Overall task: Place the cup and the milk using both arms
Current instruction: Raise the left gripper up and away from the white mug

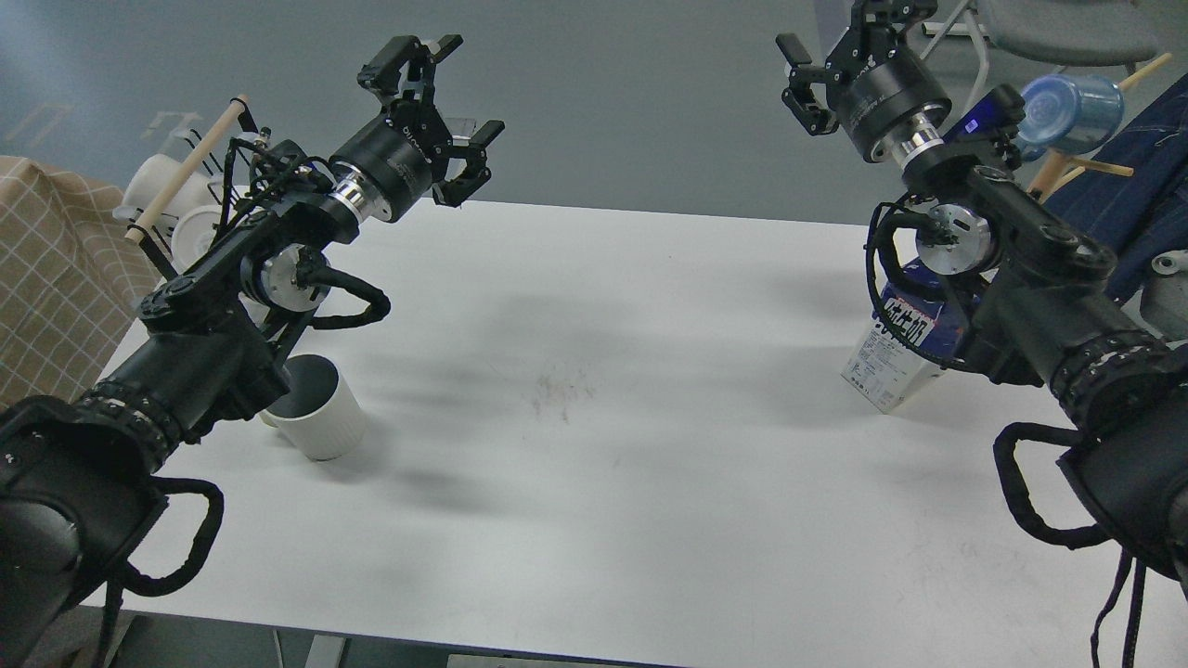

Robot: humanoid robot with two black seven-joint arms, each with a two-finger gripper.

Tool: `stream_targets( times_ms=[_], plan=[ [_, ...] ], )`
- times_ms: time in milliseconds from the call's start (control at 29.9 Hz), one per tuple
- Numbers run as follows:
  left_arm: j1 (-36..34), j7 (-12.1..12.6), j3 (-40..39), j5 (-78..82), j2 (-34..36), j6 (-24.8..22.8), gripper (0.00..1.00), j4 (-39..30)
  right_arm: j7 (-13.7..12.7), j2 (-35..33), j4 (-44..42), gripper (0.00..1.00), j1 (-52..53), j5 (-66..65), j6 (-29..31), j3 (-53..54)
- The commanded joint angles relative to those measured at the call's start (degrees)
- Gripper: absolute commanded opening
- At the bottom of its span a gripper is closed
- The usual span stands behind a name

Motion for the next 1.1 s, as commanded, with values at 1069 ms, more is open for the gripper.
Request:
stream_targets(
  times_ms=[1069],
  plan=[
    [-3.8, -0.2, 1.13, 0.03, -0.67, 0.01, 0.98, 2.1, -0.18, -0.01, -0.18, 1.0, 0.46, -0.09, 0.0, -0.44]
  ],
)
